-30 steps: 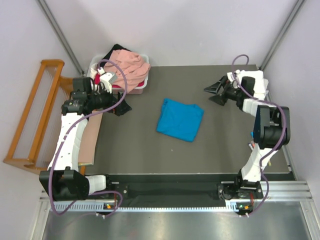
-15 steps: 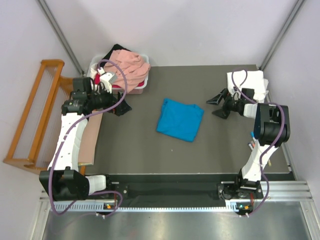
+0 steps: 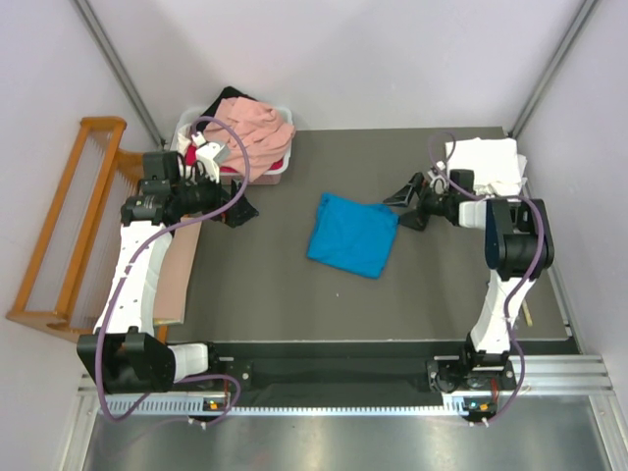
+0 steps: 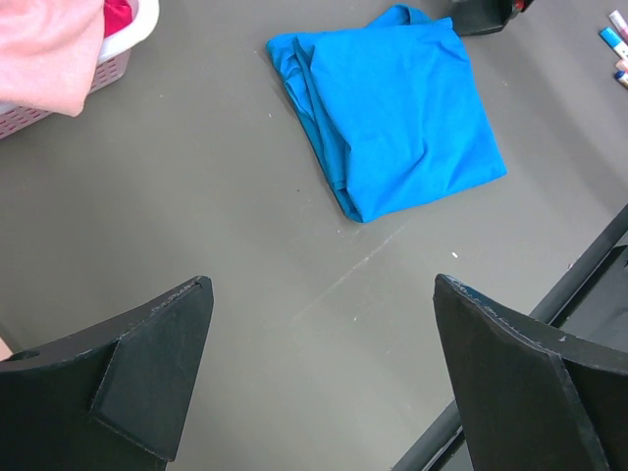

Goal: Fold and stack the t-shirts
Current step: Neatly place the folded tshirt to the corner

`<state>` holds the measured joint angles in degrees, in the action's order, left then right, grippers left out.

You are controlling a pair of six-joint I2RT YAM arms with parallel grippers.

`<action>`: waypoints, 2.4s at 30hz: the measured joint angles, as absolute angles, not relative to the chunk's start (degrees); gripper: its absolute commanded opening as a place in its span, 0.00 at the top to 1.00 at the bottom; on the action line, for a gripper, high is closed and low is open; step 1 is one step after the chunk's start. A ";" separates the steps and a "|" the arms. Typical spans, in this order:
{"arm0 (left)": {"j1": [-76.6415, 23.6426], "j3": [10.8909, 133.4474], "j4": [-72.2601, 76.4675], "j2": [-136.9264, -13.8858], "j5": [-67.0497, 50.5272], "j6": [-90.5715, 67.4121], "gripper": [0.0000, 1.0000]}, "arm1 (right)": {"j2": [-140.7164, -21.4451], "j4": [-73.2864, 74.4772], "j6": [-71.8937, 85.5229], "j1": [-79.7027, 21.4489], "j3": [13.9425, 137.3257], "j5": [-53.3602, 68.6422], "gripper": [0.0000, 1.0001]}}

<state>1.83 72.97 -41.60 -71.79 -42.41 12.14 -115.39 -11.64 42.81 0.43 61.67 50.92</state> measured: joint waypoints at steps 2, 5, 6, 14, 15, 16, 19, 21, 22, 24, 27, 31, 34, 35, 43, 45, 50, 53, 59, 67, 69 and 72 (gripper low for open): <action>1.83 72.97 -41.60 -71.79 -42.41 12.14 0.01 | -115.98 -12.10 43.09 -1.06 62.26 50.94 0.00; 1.83 72.97 -41.60 -71.79 -42.39 12.14 0.01 | -116.57 -12.69 43.38 -2.74 62.83 51.07 0.00; 1.83 72.97 -41.60 -71.79 -42.39 12.14 0.01 | -116.75 -12.80 43.51 -3.14 62.98 51.07 0.00; 1.83 73.41 -41.60 -71.79 -42.39 12.14 0.01 | -116.90 -16.99 44.53 -6.20 61.41 50.89 0.00; 1.83 73.49 -41.63 -71.79 -42.39 12.14 0.01 | -116.71 -18.02 44.82 -6.63 60.66 51.07 0.00; 1.83 73.52 -41.60 -71.79 -42.39 12.14 0.01 | -116.22 -19.33 45.10 -7.20 59.42 51.03 0.00; 1.83 73.52 -41.60 -71.79 -42.39 12.14 0.01 | -115.11 -21.32 45.67 -8.56 56.86 51.33 0.00; 1.83 73.52 -41.60 -71.79 -42.41 12.14 0.02 | -115.02 -22.15 46.17 -9.37 56.27 51.59 0.00; 1.83 73.52 -41.60 -71.79 -42.41 12.14 0.02 | -115.04 -22.31 46.39 -9.67 56.25 51.64 0.00; 1.83 73.52 -41.60 -71.79 -42.39 12.14 0.01 | -115.20 -22.74 46.83 -10.39 56.25 51.51 0.00; 1.83 73.84 -41.65 -71.79 -42.35 12.14 0.01 | -115.74 -23.33 47.59 -11.44 56.53 51.51 0.00; 1.83 74.67 -41.67 -71.77 -42.19 12.16 0.01 | -116.77 -23.24 48.03 -12.99 57.87 51.48 0.31; 1.83 74.96 -41.67 -71.75 -42.13 12.16 0.01 | -118.26 -22.48 47.66 -13.58 58.19 49.74 0.51; 1.83 74.98 -41.67 -71.75 -42.13 12.16 0.01 | -118.89 -22.48 47.70 -13.61 58.19 49.93 0.55; 1.83 75.00 -41.69 -71.75 -42.11 12.16 0.01 | -120.20 -20.38 47.92 -13.74 59.00 50.35 0.82; 1.83 75.00 -41.69 -71.75 -42.11 12.16 0.01 | -120.62 -19.46 47.59 -13.78 59.00 49.41 1.00; 1.83 75.02 -41.71 -71.75 -42.11 12.16 0.01 | -121.21 -18.55 47.57 -13.82 59.42 49.93 1.00; 1.83 75.02 -41.71 -71.75 -42.11 12.16 0.01 | -121.21 -16.99 46.92 -13.89 60.31 49.95 1.00; 1.83 75.02 -41.71 -71.75 -42.13 12.16 0.01 | -122.43 -3.81 42.37 -14.13 71.50 47.13 1.00; 1.83 75.24 -42.44 -71.57 -40.93 12.36 0.01 | -130.72 -0.47 43.86 -5.15 98.02 47.09 1.00; 1.83 75.24 -42.85 -71.24 -40.10 12.47 0.01 | -132.66 -0.36 44.86 -1.04 103.46 46.92 1.00; 1.83 75.24 -43.31 -70.57 -39.35 12.60 0.01 | -133.34 -1.61 47.07 5.02 107.18 46.46 1.00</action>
